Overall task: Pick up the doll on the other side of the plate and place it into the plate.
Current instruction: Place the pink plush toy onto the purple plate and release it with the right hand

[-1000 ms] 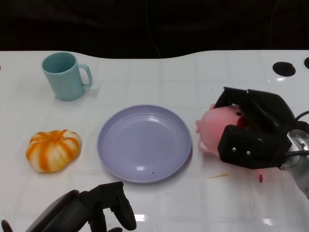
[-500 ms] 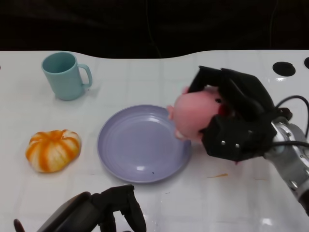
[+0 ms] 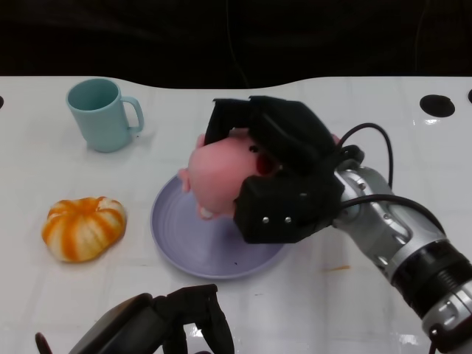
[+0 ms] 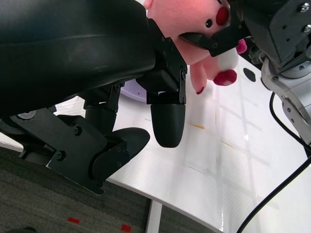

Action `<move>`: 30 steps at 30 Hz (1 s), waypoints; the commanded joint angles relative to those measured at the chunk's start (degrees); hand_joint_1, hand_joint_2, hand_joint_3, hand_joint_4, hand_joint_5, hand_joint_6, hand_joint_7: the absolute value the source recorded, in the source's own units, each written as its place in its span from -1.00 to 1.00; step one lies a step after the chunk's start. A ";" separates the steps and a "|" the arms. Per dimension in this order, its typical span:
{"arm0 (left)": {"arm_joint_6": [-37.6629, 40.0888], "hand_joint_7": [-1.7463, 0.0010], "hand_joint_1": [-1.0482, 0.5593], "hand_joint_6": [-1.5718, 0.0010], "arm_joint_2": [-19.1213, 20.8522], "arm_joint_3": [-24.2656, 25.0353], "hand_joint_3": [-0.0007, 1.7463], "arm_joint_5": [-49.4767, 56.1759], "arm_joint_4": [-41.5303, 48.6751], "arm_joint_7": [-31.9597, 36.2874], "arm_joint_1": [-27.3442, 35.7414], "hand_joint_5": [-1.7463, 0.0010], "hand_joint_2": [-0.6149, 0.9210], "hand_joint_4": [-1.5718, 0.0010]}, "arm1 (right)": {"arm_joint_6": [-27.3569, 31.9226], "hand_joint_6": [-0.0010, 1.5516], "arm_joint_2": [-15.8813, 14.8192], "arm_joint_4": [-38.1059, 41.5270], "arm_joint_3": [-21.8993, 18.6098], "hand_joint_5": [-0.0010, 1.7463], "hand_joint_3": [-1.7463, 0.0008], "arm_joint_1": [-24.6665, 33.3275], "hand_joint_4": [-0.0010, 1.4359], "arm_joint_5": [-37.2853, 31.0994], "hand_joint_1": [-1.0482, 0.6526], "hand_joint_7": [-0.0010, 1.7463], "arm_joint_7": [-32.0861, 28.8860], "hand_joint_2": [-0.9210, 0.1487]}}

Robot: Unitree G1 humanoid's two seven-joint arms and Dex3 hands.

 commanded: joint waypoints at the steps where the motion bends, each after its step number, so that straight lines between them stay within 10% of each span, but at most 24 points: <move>1: 1.05 -0.66 0.13 0.28 0.14 0.13 0.29 0.56 -0.60 0.23 0.01 -0.98 0.51 0.22 | 0.43 -0.07 1.57 1.76 0.75 1.00 -0.52 -2.86 0.34 -0.33 -0.03 1.00 -0.21 0.19; 7: 0.14 -0.67 0.12 0.27 -0.08 0.06 0.31 0.74 0.14 0.77 -0.28 -0.98 0.51 0.21 | -1.21 -0.05 2.89 5.20 1.66 1.00 -0.36 -4.11 0.33 -0.26 -0.04 0.92 -1.61 0.13; 9: -0.19 -0.67 0.12 0.28 -0.16 0.06 0.32 0.77 0.38 0.92 -0.33 -0.98 0.50 0.21 | -0.65 0.06 2.88 5.06 1.58 0.91 -0.20 -4.14 0.20 0.70 -0.06 0.20 1.11 -0.01; 12: -0.02 -0.67 0.12 0.28 -0.29 -0.03 0.33 0.87 0.47 0.90 -0.39 -0.98 0.50 0.21 | 0.42 0.01 2.42 3.87 1.51 0.16 0.47 -3.87 -0.08 1.87 -0.17 -0.71 6.08 -0.61; 14: 0.07 -0.67 0.12 0.28 -0.33 -0.06 0.33 0.87 0.44 0.82 -0.46 -0.98 0.51 0.21 | 0.87 -0.10 1.74 2.95 1.89 -0.18 0.72 -3.80 -0.21 1.79 -0.25 -0.91 9.02 -0.83; 21: 0.74 -0.68 0.11 0.29 -0.31 -0.12 0.32 1.31 0.24 0.62 -0.53 -0.98 0.50 0.23 | 7.19 -0.77 -1.09 -2.72 4.22 -0.69 0.82 -4.60 -0.92 0.21 -0.61 -1.00 23.18 -1.00; 30: 0.36 -0.67 0.12 0.29 -0.22 0.19 0.32 0.96 0.58 0.41 -0.58 -0.97 0.50 0.22 | 10.40 -1.00 -3.51 -8.46 5.27 -0.99 0.72 -4.00 -1.00 -0.70 -0.92 -1.00 29.68 -1.00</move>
